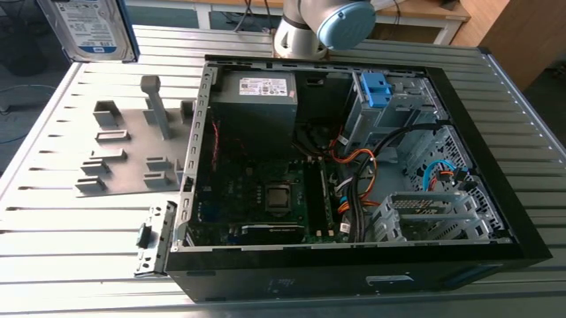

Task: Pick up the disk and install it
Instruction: 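Pick up the disk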

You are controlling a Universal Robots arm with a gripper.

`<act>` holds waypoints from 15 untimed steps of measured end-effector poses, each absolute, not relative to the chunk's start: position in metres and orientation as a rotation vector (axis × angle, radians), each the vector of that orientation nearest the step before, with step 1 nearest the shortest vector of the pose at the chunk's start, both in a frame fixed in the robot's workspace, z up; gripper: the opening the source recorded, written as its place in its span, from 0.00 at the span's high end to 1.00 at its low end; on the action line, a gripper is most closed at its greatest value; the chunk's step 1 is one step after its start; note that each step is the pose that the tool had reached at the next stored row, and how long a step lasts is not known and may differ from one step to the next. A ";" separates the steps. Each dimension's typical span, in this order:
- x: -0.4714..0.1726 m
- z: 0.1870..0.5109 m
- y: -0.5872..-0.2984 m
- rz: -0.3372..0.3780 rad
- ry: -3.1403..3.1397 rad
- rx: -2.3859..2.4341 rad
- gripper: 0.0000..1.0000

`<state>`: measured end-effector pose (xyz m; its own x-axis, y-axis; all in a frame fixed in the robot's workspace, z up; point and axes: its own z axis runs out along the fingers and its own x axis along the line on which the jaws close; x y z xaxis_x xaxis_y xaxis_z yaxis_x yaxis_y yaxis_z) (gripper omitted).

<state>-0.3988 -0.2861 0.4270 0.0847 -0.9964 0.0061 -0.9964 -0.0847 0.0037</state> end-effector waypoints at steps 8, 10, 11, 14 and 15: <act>-0.399 0.431 -0.286 0.003 -2.121 2.309 0.63; -0.399 0.433 -0.286 0.003 -2.121 2.309 0.63; -0.399 0.434 -0.286 0.003 -2.121 2.309 0.63; -0.399 0.437 -0.286 0.002 -2.121 2.309 0.63; -0.399 0.438 -0.286 0.002 -2.121 2.309 0.63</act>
<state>-0.3988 -0.2861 0.4377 0.0847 -0.9964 0.0053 -0.9964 -0.0847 0.0037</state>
